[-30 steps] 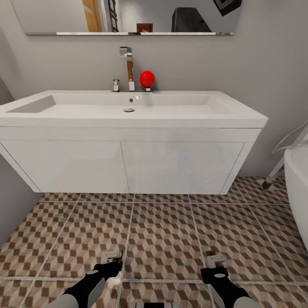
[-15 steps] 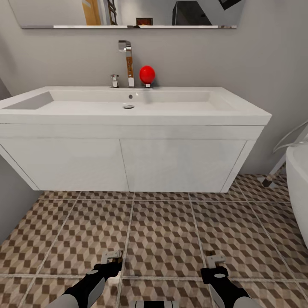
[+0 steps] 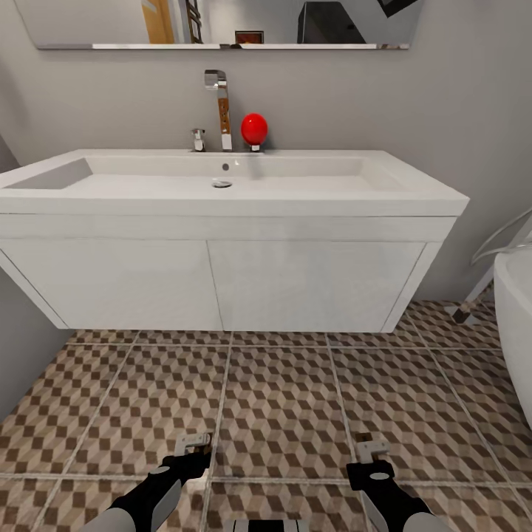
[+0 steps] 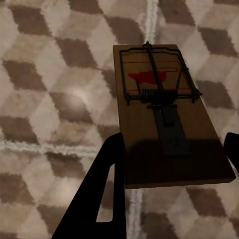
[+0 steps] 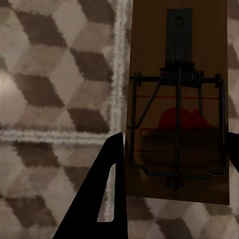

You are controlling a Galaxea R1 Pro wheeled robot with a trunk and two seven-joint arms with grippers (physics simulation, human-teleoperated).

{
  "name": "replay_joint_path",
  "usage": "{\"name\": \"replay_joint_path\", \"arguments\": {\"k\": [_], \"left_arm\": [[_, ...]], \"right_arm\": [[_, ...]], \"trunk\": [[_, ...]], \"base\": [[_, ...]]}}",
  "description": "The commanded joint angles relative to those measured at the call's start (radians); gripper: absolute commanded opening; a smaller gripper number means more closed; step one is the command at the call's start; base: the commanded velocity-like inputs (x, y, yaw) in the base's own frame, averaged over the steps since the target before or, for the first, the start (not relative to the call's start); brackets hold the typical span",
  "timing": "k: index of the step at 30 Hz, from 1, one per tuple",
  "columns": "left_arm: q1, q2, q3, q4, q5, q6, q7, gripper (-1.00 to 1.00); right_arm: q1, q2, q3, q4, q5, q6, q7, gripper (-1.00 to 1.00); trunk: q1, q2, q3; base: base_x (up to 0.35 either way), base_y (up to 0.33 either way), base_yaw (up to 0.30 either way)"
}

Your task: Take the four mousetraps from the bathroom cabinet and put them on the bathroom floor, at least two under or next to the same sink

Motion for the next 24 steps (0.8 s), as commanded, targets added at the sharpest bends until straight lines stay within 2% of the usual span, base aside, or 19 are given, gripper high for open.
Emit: {"name": "replay_joint_path", "arguments": {"k": [1,10,13,17,21,24], "left_arm": [[0.0,0.0,-0.009,-0.001,0.008,0.001,0.008,-1.0],[0.0,0.004,-0.01,-0.009,0.001,-0.006,0.011,-1.0],[0.0,0.005,-0.011,-0.017,0.0,-0.029,0.011,-1.0],[0.0,0.008,-0.011,-0.021,-0.003,-0.101,0.011,-1.0],[0.0,0.023,-0.01,-0.022,-0.014,-0.129,0.011,-1.0],[-0.001,0.038,-0.009,-0.023,-0.037,-0.137,0.011,-1.0]], "right_arm": [[0.0,0.001,-0.005,-0.001,0.009,0.005,-0.001,-1.0],[0.0,0.001,-0.006,-0.001,0.008,0.002,-0.01,-1.0],[-0.001,0.002,-0.008,-0.002,0.007,0.002,-0.011,-1.0],[-0.009,0.003,-0.008,-0.008,0.004,0.005,-0.012,-1.0],[-0.017,0.022,-0.007,-0.033,0.003,0.011,-0.014,-1.0],[-0.039,0.037,-0.008,-0.046,-0.001,0.013,-0.021,-1.0]], "trunk": [[0.0,0.0,-0.001],[0.0,0.0,-0.001],[0.0,0.0,-0.001],[0.0,0.0,-0.001],[0.0,0.0,-0.001],[0.0,0.0,-0.001]], "base": [[0.0,0.0,0.0],[0.0,0.0,0.0],[0.0,0.0,0.0],[0.0,0.0,0.0],[0.0,0.0,0.0],[0.0,0.0,0.0]]}}
